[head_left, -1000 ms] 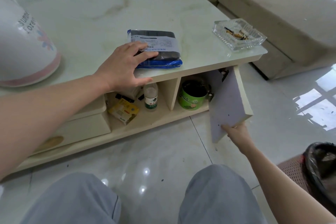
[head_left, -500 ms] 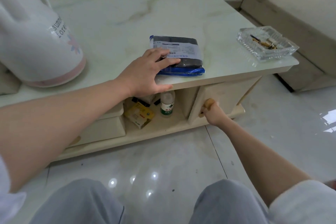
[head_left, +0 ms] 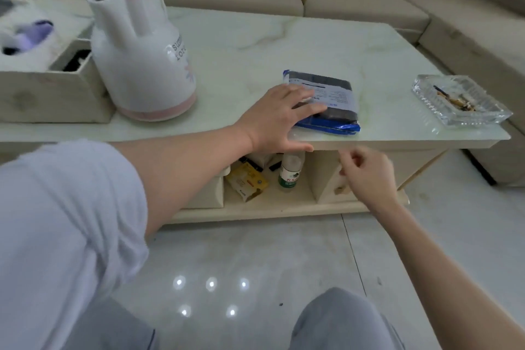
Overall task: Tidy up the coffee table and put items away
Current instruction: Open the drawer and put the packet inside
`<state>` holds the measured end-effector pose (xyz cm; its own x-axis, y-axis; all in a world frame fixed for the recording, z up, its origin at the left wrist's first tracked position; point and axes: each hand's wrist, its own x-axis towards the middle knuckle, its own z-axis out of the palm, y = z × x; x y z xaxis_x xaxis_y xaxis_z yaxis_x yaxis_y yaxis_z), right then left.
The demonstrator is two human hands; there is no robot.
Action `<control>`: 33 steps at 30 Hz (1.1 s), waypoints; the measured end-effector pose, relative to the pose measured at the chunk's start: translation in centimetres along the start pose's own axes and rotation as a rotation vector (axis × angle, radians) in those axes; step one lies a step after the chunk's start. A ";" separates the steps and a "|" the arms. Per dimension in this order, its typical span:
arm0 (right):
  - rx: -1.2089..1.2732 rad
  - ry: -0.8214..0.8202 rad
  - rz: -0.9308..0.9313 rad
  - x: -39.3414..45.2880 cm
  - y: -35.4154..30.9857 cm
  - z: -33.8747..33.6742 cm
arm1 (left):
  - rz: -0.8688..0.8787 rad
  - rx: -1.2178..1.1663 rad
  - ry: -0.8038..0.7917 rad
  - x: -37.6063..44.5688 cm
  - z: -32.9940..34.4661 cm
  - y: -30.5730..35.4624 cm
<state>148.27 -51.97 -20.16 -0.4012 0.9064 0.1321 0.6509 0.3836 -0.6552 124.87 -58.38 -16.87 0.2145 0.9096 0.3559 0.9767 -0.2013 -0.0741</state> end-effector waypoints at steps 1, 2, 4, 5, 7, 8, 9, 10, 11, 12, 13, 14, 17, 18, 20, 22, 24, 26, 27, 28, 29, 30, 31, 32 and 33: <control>0.014 0.124 -0.079 0.4 -1.8 -1.5 | 0.025 0.021 0.025 -0.5 -0.3 0.4; 0.030 0.192 -0.127 1.2 -3.3 -2.5 | 0.048 0.030 0.074 -1.3 -0.7 0.9; 0.007 0.196 -0.145 3.9 -4.8 -3.1 | 0.087 0.007 0.215 -4.3 -1.0 2.0; -0.033 0.145 -0.113 5.3 -5.3 -2.8 | 0.098 -0.009 0.273 -6.5 -1.1 2.4; -0.098 -0.009 -0.003 7.3 -6.0 -1.5 | 0.087 -0.037 0.278 -12.0 -1.0 3.2; -0.108 -0.047 0.011 7.8 -6.4 -0.7 | 0.059 -0.047 0.228 -14.9 -0.8 3.3; -0.095 -0.058 0.004 7.9 -7.1 0.3 | 0.013 -0.043 0.159 -18.2 -0.4 2.9; -0.069 -0.051 -0.011 7.8 -8.0 1.4 | -0.055 -0.033 0.082 -21.2 0.0 2.3; -0.056 -0.040 -0.016 7.7 -8.7 2.2 | -0.138 -0.019 -0.008 -23.5 0.7 1.7; -0.061 -0.039 -0.032 7.5 -9.7 3.1 | -0.242 0.001 -0.124 -25.6 1.3 0.9; -0.069 -0.050 -0.050 7.2 -10.7 4.0 | -0.360 0.019 -0.260 -27.2 1.9 0.2; -0.072 -0.064 -0.075 7.0 -11.6 4.9 | -0.483 0.036 -0.373 -28.6 2.4 -0.6; -0.079 -0.074 -0.126 7.0 -13.4 7.2 | -0.788 0.062 -0.537 -30.4 3.6 -2.9; -0.089 -0.057 -0.136 7.0 -13.6 7.8 | -0.838 0.061 -0.584 -30.6 4.1 -3.5; -0.108 0.000 -0.143 7.0 -13.5 8.5 | -0.896 0.022 -0.682 -30.7 5.1 -4.4; -0.100 0.032 -0.142 6.9 -13.1 8.3 | -0.961 -0.046 -0.711 -30.2 6.3 -4.7; -0.083 0.046 -0.147 6.9 -13.0 8.6 | -1.014 -0.080 -0.673 -30.6 7.1 -5.2; -0.063 0.068 -0.146 6.8 -13.3 8.5 | -1.006 -0.089 -0.629 -30.9 7.0 -5.3; -0.045 0.073 -0.138 6.4 -13.6 8.5 | -0.998 -0.110 -0.627 -31.3 6.7 -5.0; -0.033 0.077 -0.141 6.1 -13.8 8.4 | -0.994 -0.135 -0.624 -31.6 6.4 -4.6; -0.025 0.074 -0.144 5.9 -13.9 8.4 | -0.994 -0.160 -0.636 -32.0 6.1 -4.1; -0.012 0.072 -0.146 5.6 -14.0 8.4 | -0.993 -0.187 -0.652 -32.4 5.6 -3.5; 0.006 0.067 -0.144 5.4 -14.1 8.2 | -0.989 -0.214 -0.674 -32.7 5.0 -2.9; 0.016 0.062 -0.139 5.2 -14.1 8.1 | -0.982 -0.241 -0.701 -33.2 4.3 -2.3; 0.016 0.057 -0.126 5.1 -14.1 7.9 | -0.969 -0.268 -0.732 -33.6 3.7 -1.7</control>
<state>131.93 -54.16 -16.13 -0.4417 0.8601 0.2553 0.5875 0.4923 -0.6423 116.01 -87.25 -32.11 -0.5580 0.6962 -0.4516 0.7209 0.6763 0.1518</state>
